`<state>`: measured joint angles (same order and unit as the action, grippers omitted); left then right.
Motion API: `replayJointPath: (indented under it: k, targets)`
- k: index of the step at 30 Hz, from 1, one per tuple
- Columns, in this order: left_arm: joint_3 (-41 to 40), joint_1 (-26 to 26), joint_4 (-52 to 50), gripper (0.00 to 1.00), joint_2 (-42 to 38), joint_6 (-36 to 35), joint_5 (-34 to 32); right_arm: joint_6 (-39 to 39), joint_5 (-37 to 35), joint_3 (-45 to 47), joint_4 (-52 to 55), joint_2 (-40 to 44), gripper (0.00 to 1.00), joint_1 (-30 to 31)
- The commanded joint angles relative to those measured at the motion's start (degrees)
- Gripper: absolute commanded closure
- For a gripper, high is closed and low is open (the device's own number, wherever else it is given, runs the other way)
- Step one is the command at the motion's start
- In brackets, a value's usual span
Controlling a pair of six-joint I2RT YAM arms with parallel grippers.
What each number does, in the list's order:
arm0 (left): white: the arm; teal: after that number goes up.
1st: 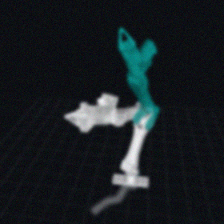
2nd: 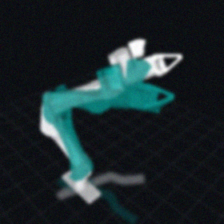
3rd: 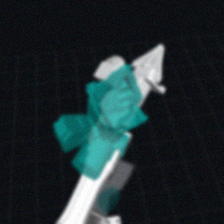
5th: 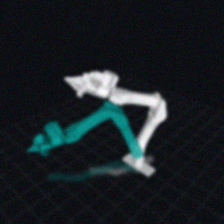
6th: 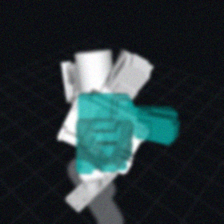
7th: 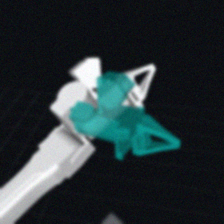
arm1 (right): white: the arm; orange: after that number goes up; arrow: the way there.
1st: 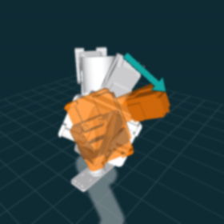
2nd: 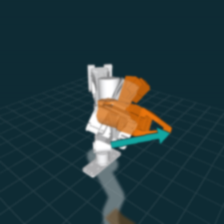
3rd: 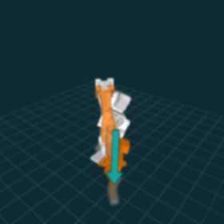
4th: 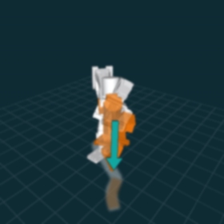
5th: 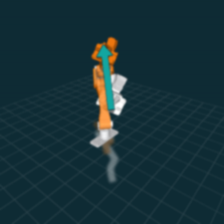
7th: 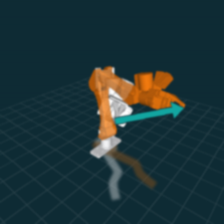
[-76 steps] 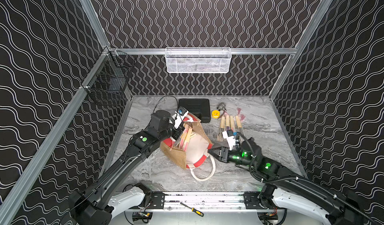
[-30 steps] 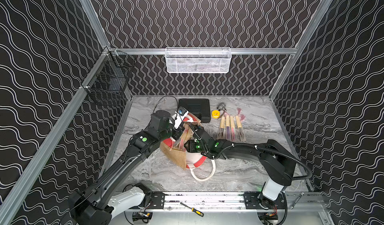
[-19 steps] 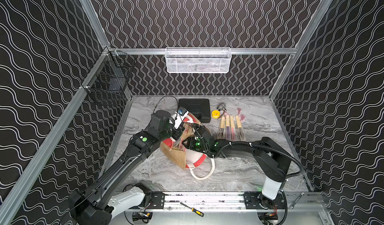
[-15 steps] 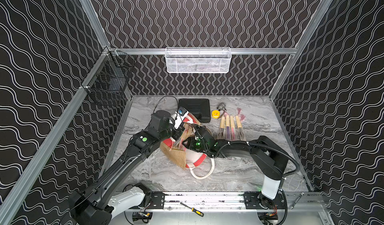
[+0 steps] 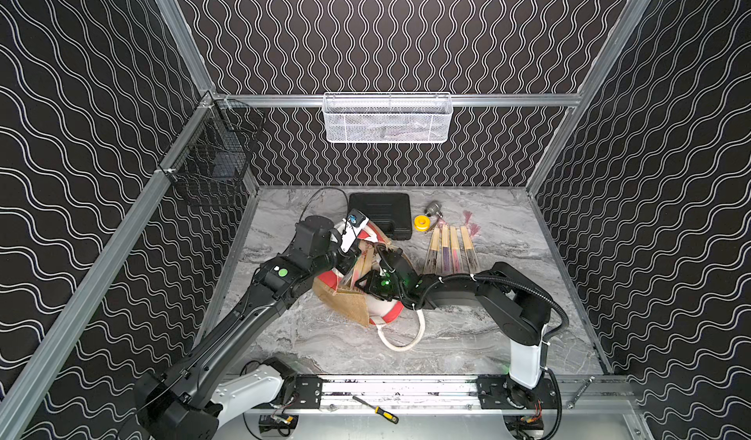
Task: Take out the folding fans from the tote bags
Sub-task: Pick up the folding fan from the canvas bag.
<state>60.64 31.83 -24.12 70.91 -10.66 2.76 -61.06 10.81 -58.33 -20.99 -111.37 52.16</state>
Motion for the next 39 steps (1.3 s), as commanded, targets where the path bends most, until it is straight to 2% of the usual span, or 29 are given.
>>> replayJointPath:
  k: [1,4,15,29,39]
  targets:
    - [-0.01,0.03,1.27,1.0,0.1,0.2,0.31,-1.03,0.13,-0.17,-0.73,0.3,0.7,-0.22]
    - [-0.04,0.07,1.27,1.0,0.09,0.2,0.48,-0.1,-0.51,0.7,-0.72,1.95,0.75,-0.14]
    - [-0.1,0.06,1.35,1.0,0.12,0.11,0.39,2.93,-0.79,4.64,0.06,7.06,0.87,-0.22]
    - [-0.13,0.02,1.27,1.0,0.4,0.16,0.05,9.11,-2.28,5.9,5.87,13.68,0.93,-0.13]
    - [-0.01,0.05,1.27,1.0,0.28,0.02,-0.57,22.54,2.69,3.83,18.7,20.31,0.93,-0.04]
